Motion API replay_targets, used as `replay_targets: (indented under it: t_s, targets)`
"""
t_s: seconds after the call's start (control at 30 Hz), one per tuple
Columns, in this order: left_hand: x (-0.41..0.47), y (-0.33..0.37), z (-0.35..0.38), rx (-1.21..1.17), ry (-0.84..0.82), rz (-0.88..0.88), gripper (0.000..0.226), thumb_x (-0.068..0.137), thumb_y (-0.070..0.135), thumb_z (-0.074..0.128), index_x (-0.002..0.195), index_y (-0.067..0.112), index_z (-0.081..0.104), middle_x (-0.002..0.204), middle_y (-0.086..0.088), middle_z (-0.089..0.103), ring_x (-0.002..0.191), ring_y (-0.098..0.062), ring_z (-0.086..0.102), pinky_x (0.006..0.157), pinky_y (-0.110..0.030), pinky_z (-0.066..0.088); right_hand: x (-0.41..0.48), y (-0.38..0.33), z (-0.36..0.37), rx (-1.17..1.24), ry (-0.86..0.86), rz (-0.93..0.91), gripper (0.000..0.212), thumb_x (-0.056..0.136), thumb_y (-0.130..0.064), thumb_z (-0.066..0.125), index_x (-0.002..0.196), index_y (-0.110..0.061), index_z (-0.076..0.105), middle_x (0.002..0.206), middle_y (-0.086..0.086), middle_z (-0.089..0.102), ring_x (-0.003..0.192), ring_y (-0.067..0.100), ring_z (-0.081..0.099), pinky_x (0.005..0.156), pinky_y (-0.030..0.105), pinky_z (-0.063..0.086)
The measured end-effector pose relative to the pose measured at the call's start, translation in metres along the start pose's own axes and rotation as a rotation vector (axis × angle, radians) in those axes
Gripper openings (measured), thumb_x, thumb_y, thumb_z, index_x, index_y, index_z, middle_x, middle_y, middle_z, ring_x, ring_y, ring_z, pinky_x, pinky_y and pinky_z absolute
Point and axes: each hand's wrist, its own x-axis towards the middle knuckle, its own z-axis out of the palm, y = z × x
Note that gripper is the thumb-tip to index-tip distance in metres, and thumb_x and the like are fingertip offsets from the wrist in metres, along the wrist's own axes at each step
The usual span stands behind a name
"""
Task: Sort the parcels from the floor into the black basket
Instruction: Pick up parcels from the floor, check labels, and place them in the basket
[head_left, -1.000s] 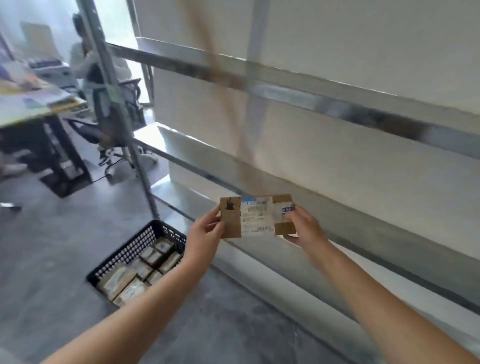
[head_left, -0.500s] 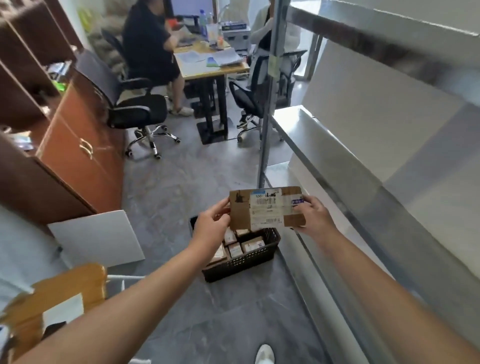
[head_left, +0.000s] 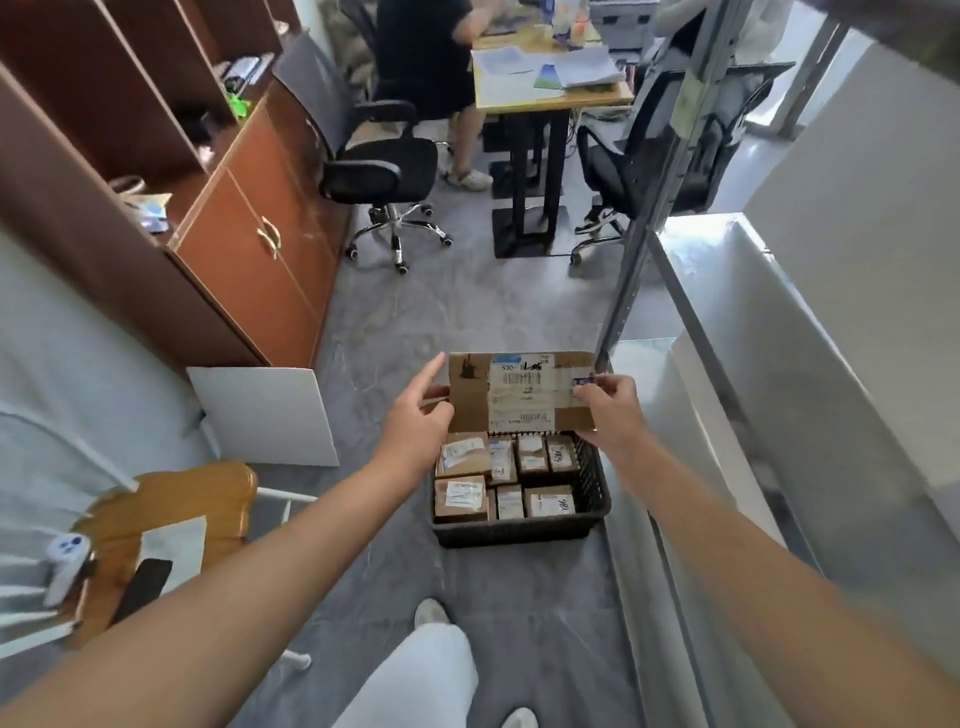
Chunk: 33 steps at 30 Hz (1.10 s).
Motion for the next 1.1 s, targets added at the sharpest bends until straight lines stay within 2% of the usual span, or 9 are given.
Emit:
replay_targets:
  t_s: [0.13, 0.23, 0.37, 0.5, 0.63, 0.8, 0.97, 1.03, 1.1]
  targets:
    - [0.038, -0.019, 0.006, -0.05, 0.011, -0.083, 0.06, 0.097, 0.014, 0.054, 0.146, 0.044, 0.038, 0.113, -0.003, 0.058, 0.108, -0.02, 0.061, 0.095, -0.036, 0.054, 0.042, -0.011, 0.012, -0.092, -0.063, -0.039, 0.023, 0.098, -0.008, 0.051, 0.115, -0.02, 0.041, 0.107, 0.005, 0.059, 0.096, 0.02, 0.065, 0.089, 0.041, 0.056]
    - [0.073, -0.032, 0.013, -0.078, 0.001, -0.144, 0.044, 0.099, 0.027, 0.055, 0.141, 0.04, 0.048, 0.106, -0.002, 0.059, 0.102, -0.02, 0.064, 0.09, -0.042, 0.057, 0.081, -0.017, 0.024, -0.208, -0.108, -0.081, 0.03, 0.096, -0.012, 0.054, 0.12, -0.028, 0.044, 0.119, 0.009, 0.058, 0.103, 0.025, 0.066, 0.092, 0.045, 0.056]
    - [0.124, -0.049, 0.032, -0.171, 0.024, -0.246, 0.015, 0.099, 0.025, 0.056, 0.112, 0.025, 0.063, 0.115, -0.013, 0.058, 0.097, -0.022, 0.068, 0.07, -0.032, 0.062, 0.137, -0.026, 0.045, -0.256, -0.057, -0.068, 0.036, 0.09, -0.02, 0.059, 0.121, -0.037, 0.053, 0.13, 0.004, 0.03, 0.115, 0.026, 0.052, 0.097, 0.041, 0.054]
    - [0.174, -0.062, 0.049, -0.168, 0.008, -0.292, 0.004, 0.098, 0.027, 0.057, 0.096, 0.024, 0.058, 0.12, -0.008, 0.053, 0.088, -0.017, 0.07, 0.064, -0.039, 0.062, 0.193, -0.028, 0.063, -0.048, -0.081, 0.092, 0.031, 0.09, -0.026, 0.057, 0.119, -0.039, 0.057, 0.128, 0.01, 0.051, 0.113, 0.027, 0.057, 0.095, 0.052, 0.052]
    - [0.217, -0.081, 0.066, -0.121, -0.085, -0.3, 0.009, 0.1, 0.028, 0.052, 0.108, 0.027, 0.056, 0.12, -0.004, 0.053, 0.098, -0.018, 0.066, 0.064, -0.041, 0.063, 0.24, -0.019, 0.071, 0.032, -0.069, 0.185, 0.024, 0.1, -0.028, 0.046, 0.119, -0.034, 0.059, 0.111, 0.006, 0.061, 0.112, 0.028, 0.057, 0.092, 0.06, 0.049]
    - [0.266, -0.13, 0.102, -0.041, -0.255, -0.425, 0.039, 0.104, 0.034, 0.04, 0.141, 0.037, 0.049, 0.12, -0.001, 0.042, 0.106, -0.017, 0.059, 0.064, -0.029, 0.062, 0.298, 0.025, 0.072, -0.047, 0.025, 0.212, 0.026, 0.101, -0.03, 0.044, 0.121, -0.04, 0.056, 0.118, 0.001, 0.063, 0.112, 0.023, 0.058, 0.086, 0.046, 0.05]
    - [0.286, -0.207, 0.15, 0.002, -0.336, -0.535, 0.039, 0.099, 0.047, 0.039, 0.137, 0.055, 0.044, 0.132, 0.006, 0.049, 0.113, -0.014, 0.06, 0.079, -0.036, 0.061, 0.346, 0.105, 0.067, -0.071, 0.115, 0.341, 0.049, 0.103, -0.045, 0.038, 0.15, -0.042, 0.022, 0.13, -0.003, 0.053, 0.108, 0.017, 0.055, 0.083, 0.041, 0.046]
    - [0.293, -0.243, 0.166, 0.049, -0.367, -0.565, 0.041, 0.097, 0.05, 0.037, 0.138, 0.056, 0.041, 0.135, 0.006, 0.051, 0.116, -0.014, 0.058, 0.088, -0.037, 0.057, 0.361, 0.14, 0.065, -0.084, 0.086, 0.415, 0.04, 0.105, -0.047, 0.026, 0.133, -0.03, 0.048, 0.116, -0.003, 0.063, 0.096, 0.012, 0.06, 0.074, 0.033, 0.047]
    - [0.302, -0.274, 0.179, 0.099, -0.378, -0.582, 0.043, 0.104, 0.036, 0.035, 0.146, 0.045, 0.038, 0.136, 0.004, 0.052, 0.112, -0.012, 0.056, 0.084, -0.024, 0.051, 0.38, 0.178, 0.064, -0.123, 0.028, 0.446, 0.042, 0.105, -0.049, 0.022, 0.112, -0.033, 0.061, 0.106, -0.007, 0.068, 0.091, 0.008, 0.063, 0.068, 0.031, 0.048]
